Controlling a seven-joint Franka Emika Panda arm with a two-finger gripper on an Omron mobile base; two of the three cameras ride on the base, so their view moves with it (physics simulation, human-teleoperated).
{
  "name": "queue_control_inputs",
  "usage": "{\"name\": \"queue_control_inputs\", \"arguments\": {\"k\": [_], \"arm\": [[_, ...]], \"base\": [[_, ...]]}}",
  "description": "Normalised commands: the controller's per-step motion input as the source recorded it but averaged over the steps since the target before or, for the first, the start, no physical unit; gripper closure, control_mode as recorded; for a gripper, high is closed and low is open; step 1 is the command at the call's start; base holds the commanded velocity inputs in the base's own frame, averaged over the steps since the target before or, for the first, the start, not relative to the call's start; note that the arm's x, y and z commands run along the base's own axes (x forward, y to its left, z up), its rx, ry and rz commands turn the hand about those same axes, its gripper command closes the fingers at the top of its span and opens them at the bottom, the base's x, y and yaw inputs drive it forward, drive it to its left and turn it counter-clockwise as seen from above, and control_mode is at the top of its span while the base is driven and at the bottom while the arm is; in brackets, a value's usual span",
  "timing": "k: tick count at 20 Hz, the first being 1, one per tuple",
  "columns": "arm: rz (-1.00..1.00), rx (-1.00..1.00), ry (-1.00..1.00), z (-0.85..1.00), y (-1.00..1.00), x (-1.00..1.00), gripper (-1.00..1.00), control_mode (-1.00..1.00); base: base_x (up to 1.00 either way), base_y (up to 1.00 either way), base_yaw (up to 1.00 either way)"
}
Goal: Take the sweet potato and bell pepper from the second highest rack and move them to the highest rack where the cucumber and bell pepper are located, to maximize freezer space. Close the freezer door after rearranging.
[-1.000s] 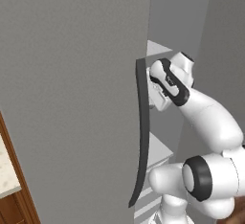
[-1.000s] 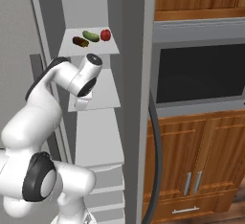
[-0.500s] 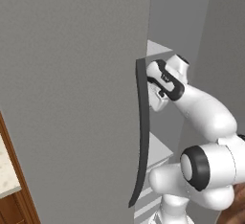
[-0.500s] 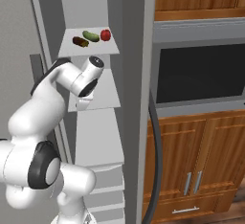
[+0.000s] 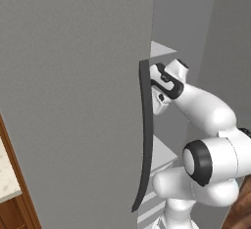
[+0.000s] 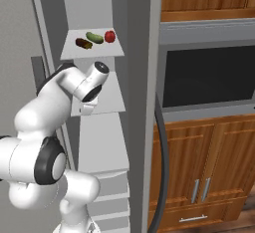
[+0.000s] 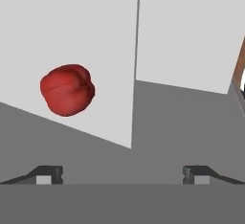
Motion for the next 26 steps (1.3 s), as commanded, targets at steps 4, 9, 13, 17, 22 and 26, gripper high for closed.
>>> {"name": "queue_control_inputs", "arguments": {"k": [4, 9, 13, 17, 22, 26], "arm": [[0.00, 0.00, 0.00, -0.10, 0.03, 0.23, -1.00, -1.00], [0.00, 0.00, 0.00, -0.07, 0.02, 0.22, -1.00, -1.00], [0.00, 0.00, 0.00, -0.12, 0.03, 0.20, -1.00, -1.00], [0.00, 0.00, 0.00, -0.17, 0.06, 0.18, -1.00, -1.00], [0.00, 0.00, 0.00, -0.17, 0.10, 0.19, -1.00, -1.00], [0.00, 0.00, 0.00, -0.09, 0.04, 0.20, -1.00, -1.00]], "base": [[0.00, 0.00, 0.00], [0.00, 0.00, 0.00], [0.00, 0.00, 0.00], [0.00, 0.00, 0.00], [0.00, 0.00, 0.00], [0.00, 0.00, 0.00]]}}
